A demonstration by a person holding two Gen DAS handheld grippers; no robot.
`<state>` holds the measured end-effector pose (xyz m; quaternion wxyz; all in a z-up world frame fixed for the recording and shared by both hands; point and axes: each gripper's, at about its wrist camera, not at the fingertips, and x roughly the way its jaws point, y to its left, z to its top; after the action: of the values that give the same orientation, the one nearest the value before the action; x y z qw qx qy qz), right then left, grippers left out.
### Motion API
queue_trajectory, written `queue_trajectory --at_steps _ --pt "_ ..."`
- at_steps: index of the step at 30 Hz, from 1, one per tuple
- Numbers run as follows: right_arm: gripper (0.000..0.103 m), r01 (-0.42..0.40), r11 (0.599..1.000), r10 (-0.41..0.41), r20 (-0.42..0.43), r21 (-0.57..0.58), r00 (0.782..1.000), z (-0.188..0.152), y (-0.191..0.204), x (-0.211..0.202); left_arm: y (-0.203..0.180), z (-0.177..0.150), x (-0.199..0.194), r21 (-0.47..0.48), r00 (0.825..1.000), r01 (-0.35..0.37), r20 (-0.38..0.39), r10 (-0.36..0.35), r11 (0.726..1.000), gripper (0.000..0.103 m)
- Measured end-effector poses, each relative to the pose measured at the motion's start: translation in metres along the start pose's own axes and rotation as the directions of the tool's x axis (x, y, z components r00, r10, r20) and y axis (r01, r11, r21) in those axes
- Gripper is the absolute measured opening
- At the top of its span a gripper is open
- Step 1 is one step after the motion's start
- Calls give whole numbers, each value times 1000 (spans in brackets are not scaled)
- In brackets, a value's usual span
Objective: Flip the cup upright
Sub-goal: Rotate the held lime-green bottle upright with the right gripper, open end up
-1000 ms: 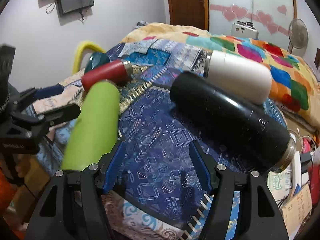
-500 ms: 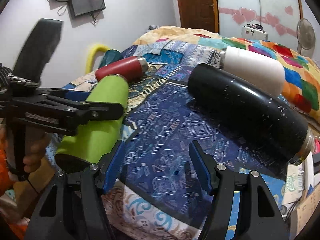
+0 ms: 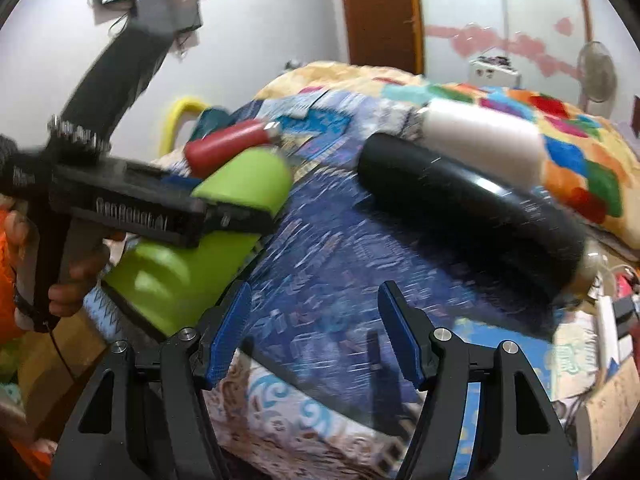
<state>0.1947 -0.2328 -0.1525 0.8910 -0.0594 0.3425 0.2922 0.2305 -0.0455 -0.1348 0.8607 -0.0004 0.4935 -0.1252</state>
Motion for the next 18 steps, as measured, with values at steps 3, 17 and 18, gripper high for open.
queue_trajectory --at_steps 3,17,18 --pt "63 30 999 -32 57 32 998 6 -8 -15 -7 5 4 43 999 -18 -35 19 999 83" --pt "63 69 997 -74 137 44 988 14 -9 -28 -9 20 32 8 985 52 -165 -50 999 74" --pt "63 70 997 -75 141 41 987 13 -9 -30 -7 22 32 -5 985 55 -165 -56 998 71"
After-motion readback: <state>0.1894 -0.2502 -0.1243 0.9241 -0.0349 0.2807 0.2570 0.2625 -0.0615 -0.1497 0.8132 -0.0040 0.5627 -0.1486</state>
